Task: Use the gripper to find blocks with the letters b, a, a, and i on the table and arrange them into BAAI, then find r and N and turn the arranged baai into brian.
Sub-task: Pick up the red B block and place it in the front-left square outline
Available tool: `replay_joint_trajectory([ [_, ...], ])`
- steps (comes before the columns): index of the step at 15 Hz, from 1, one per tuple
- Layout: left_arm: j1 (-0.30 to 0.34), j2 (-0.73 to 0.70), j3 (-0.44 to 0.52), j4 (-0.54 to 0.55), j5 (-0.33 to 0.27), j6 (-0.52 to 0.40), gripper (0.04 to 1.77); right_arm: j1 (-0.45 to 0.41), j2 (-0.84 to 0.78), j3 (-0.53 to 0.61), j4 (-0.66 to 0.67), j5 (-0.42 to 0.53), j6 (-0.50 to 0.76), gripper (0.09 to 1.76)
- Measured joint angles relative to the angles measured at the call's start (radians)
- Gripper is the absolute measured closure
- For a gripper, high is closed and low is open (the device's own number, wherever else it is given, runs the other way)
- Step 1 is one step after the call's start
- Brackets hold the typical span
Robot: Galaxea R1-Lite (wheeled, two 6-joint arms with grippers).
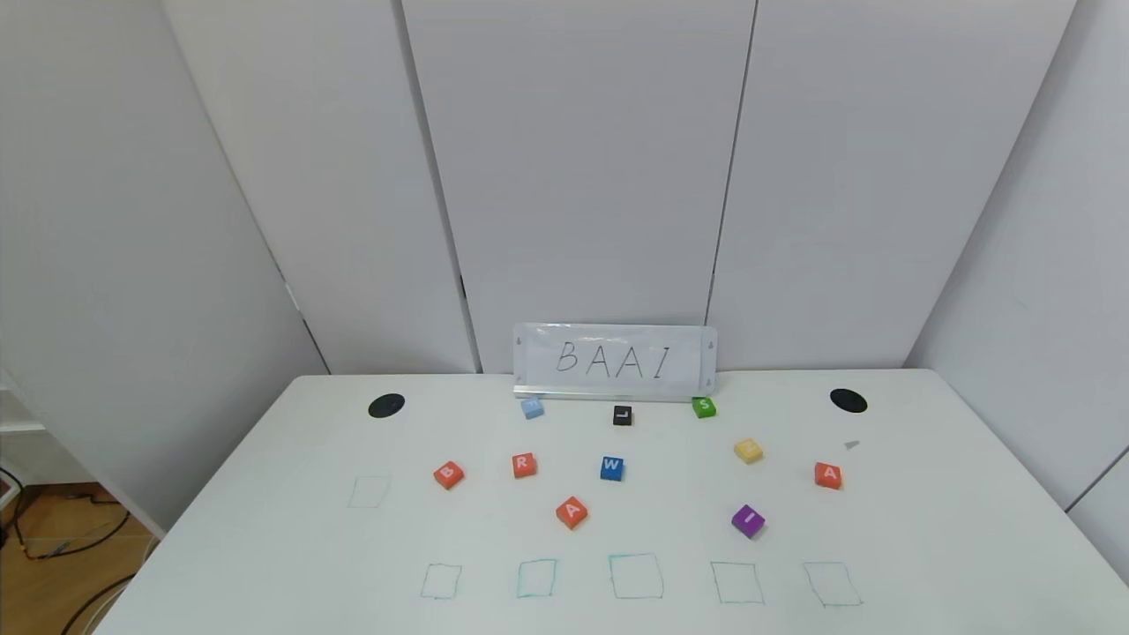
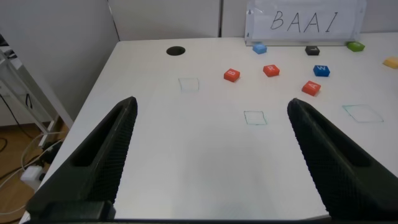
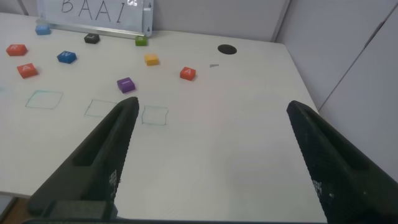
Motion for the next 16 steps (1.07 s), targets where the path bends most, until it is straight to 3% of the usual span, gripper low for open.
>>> replay_joint_trajectory([
  [11, 0.0, 0.0, 0.003, -0.005, 0.004, 0.015, 0.09, 0.0, 0.0, -0.002, 0.001, 0.005, -0.008, 0.14],
  [16, 0.0, 0.029, -0.105, 0.036, -0.028, 0.022, 0.09, 0.0, 0.05, -0.146, 0.079, 0.032, 0.0, 0.14],
])
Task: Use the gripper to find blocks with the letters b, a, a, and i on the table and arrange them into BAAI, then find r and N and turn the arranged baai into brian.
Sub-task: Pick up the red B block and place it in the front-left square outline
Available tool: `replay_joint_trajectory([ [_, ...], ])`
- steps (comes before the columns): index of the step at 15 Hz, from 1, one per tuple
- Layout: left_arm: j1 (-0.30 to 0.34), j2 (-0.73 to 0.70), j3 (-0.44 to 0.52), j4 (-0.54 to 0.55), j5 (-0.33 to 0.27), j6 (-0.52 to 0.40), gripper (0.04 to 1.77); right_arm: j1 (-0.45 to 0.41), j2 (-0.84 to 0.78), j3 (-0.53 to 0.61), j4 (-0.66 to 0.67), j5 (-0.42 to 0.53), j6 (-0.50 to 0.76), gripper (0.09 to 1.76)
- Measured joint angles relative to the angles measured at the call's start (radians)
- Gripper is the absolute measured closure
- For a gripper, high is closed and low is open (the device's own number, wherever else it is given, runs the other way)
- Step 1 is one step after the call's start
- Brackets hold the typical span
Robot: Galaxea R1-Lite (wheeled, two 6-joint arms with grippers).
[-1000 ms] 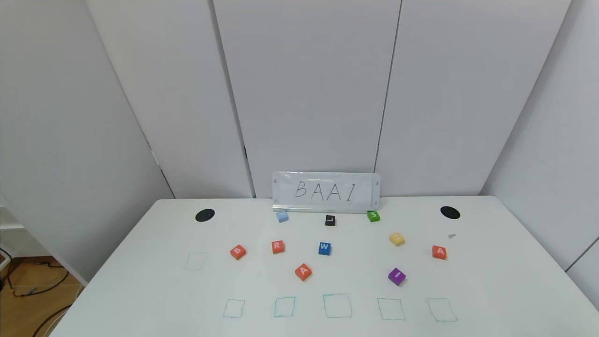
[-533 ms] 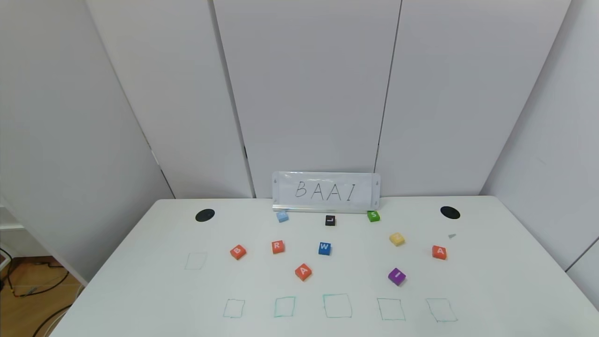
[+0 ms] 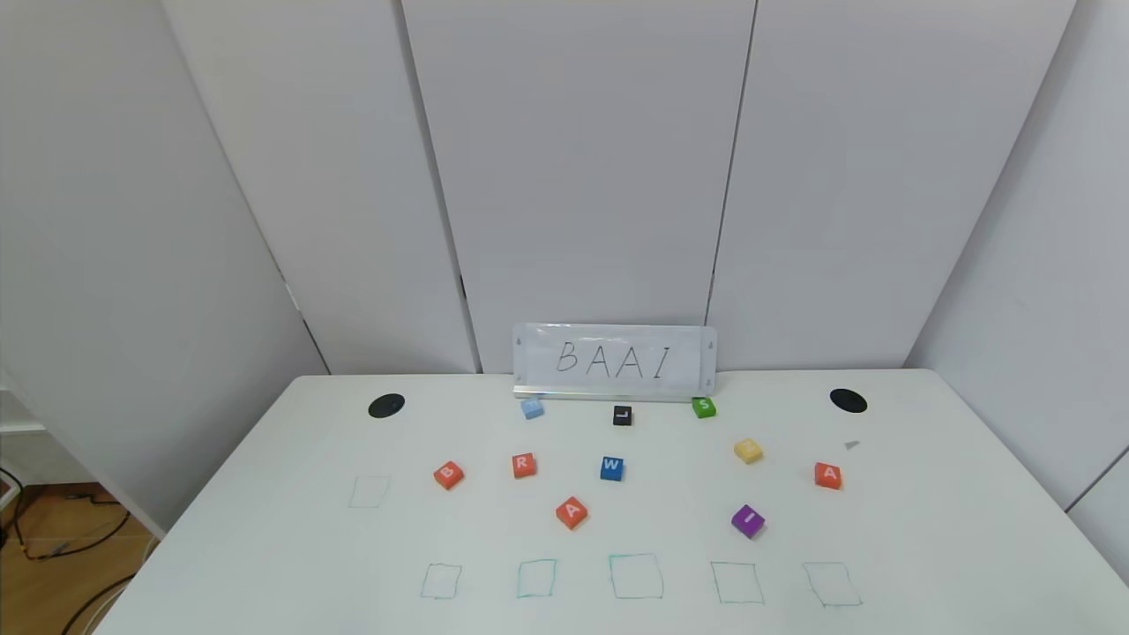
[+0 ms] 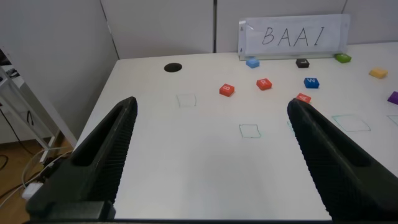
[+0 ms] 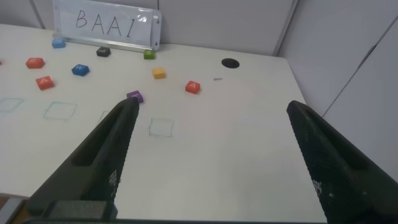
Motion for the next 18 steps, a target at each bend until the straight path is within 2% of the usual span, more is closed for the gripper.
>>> replay_joint_trajectory([
  [5, -0.013, 0.201, -0.17, 0.01, -0.005, 0.014, 0.09, 0.014, 0.258, -0.2, 0.013, 0.008, -0.004, 0.14],
  [10, -0.019, 0.488, -0.421, 0.006, 0.0, 0.014, 0.09, 0.017, 0.601, -0.473, 0.016, 0.011, -0.009, 0.14],
  [16, -0.02, 0.792, -0.644, 0.022, 0.007, 0.01, 0.09, 0.018, 0.899, -0.768, 0.193, 0.016, -0.065, 0.14],
  [18, -0.019, 0.893, -0.711, 0.067, 0.012, 0.009, 0.09, 0.014, 0.998, -0.853, 0.228, 0.013, -0.062, 0.14],
])
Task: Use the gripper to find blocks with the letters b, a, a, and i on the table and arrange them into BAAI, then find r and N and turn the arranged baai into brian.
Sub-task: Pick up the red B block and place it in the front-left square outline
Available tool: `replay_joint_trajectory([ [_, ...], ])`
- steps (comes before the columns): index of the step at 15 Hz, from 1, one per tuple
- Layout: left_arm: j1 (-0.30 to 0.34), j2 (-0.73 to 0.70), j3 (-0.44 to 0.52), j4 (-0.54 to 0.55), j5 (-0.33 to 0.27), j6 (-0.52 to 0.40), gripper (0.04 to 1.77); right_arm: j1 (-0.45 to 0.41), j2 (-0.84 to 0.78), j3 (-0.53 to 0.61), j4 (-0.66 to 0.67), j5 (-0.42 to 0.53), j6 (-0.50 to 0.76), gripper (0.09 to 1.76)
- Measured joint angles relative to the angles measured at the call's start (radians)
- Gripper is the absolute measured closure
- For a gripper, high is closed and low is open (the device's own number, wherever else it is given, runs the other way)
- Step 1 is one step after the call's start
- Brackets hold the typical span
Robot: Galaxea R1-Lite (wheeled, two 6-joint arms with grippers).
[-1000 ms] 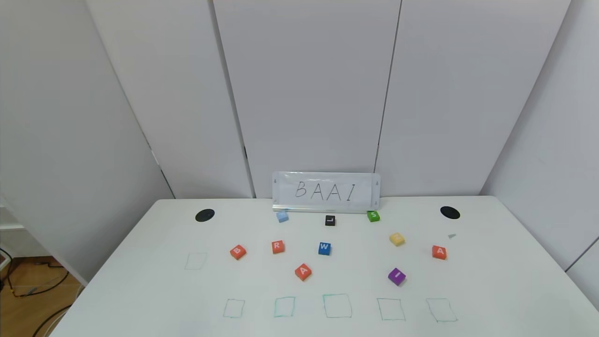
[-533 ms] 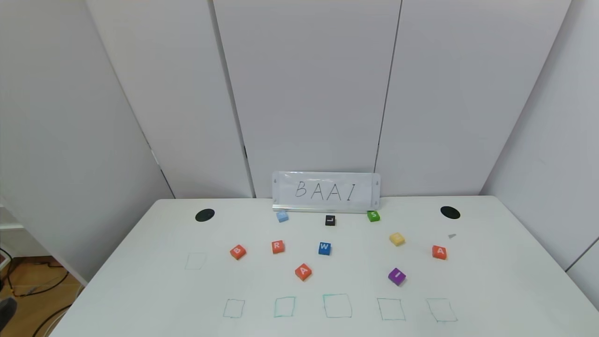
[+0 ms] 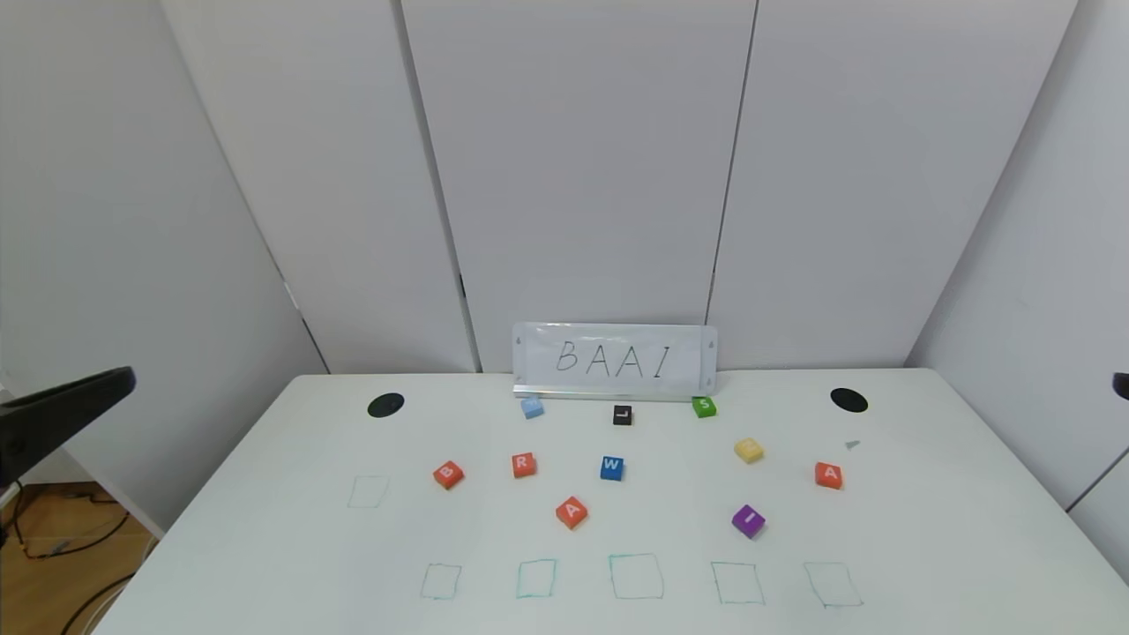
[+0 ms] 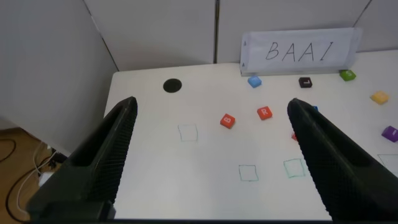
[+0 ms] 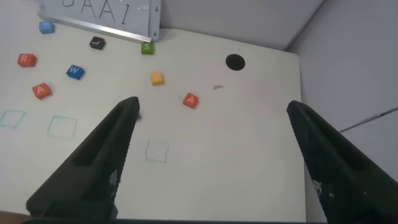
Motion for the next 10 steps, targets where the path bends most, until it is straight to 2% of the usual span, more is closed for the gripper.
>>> replay_joint_trajectory([
  [2, 0.0, 0.091, -0.083, 0.128, 0.001, -0.005, 0.09, -0.008, 0.08, -0.061, 0.026, -0.001, 0.028, 0.14],
  [5, -0.013, 0.221, -0.209, 0.306, 0.016, -0.056, 0.09, -0.009, 0.154, -0.076, 0.023, -0.002, 0.048, 0.14],
  [8, -0.075, 0.353, -0.36, 0.475, 0.067, -0.201, 0.09, -0.009, 0.178, -0.084, 0.019, 0.003, 0.048, 0.14],
  [10, -0.113, 0.447, -0.478, 0.581, 0.078, -0.314, 0.09, -0.011, 0.178, -0.085, 0.019, 0.005, 0.047, 0.14],
])
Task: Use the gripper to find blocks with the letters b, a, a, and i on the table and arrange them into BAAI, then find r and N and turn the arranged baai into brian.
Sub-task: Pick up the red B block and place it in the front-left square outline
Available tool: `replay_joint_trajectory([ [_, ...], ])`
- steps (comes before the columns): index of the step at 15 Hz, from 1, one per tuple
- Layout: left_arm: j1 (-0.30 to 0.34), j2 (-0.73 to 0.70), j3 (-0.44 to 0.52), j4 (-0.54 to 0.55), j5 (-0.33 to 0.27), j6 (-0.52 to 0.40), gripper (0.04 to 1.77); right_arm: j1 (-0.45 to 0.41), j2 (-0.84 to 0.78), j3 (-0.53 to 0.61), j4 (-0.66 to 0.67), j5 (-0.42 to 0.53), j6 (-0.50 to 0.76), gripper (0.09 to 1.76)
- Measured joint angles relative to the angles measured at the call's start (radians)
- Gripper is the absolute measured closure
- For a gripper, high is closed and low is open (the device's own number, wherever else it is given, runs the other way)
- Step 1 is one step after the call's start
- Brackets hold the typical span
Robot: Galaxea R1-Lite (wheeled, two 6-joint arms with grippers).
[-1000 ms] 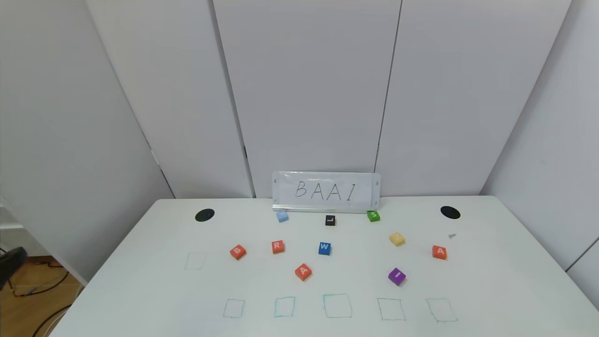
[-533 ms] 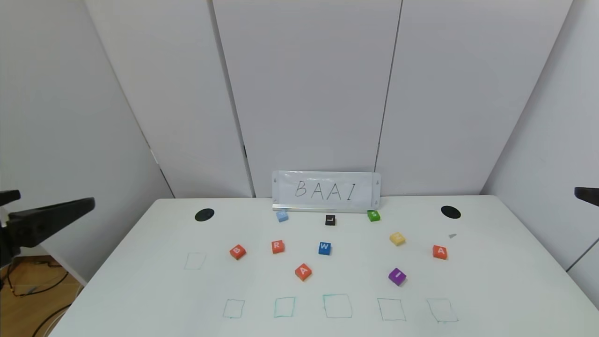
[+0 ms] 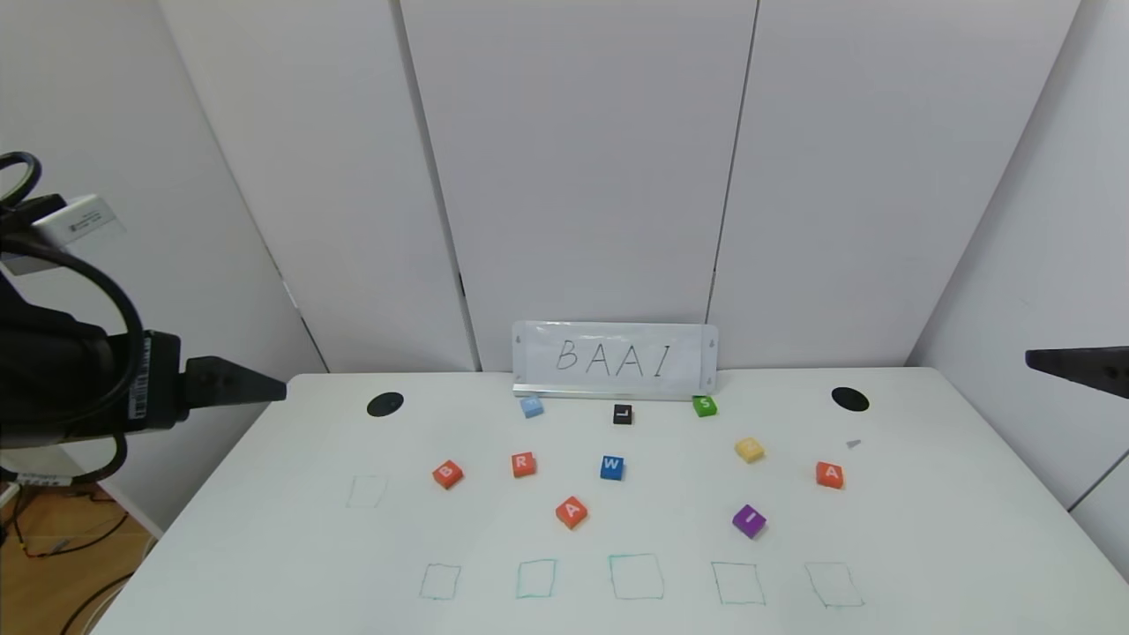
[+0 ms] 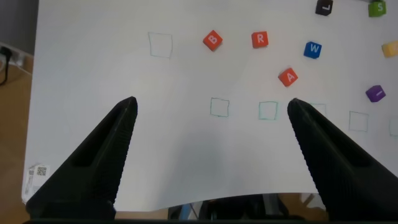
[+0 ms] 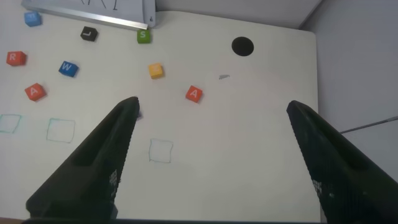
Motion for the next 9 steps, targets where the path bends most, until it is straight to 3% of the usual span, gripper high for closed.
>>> replay_joint_trajectory([
  [4, -0.056, 0.222, -0.256, 0.203, 0.002, -0.248, 0.09, 0.015, -0.001, 0.007, 0.0, 0.0, -0.007, 0.14],
  [9, -0.081, 0.483, -0.43, 0.278, 0.003, -0.473, 0.09, 0.037, -0.023, 0.009, 0.005, -0.007, -0.008, 0.14],
])
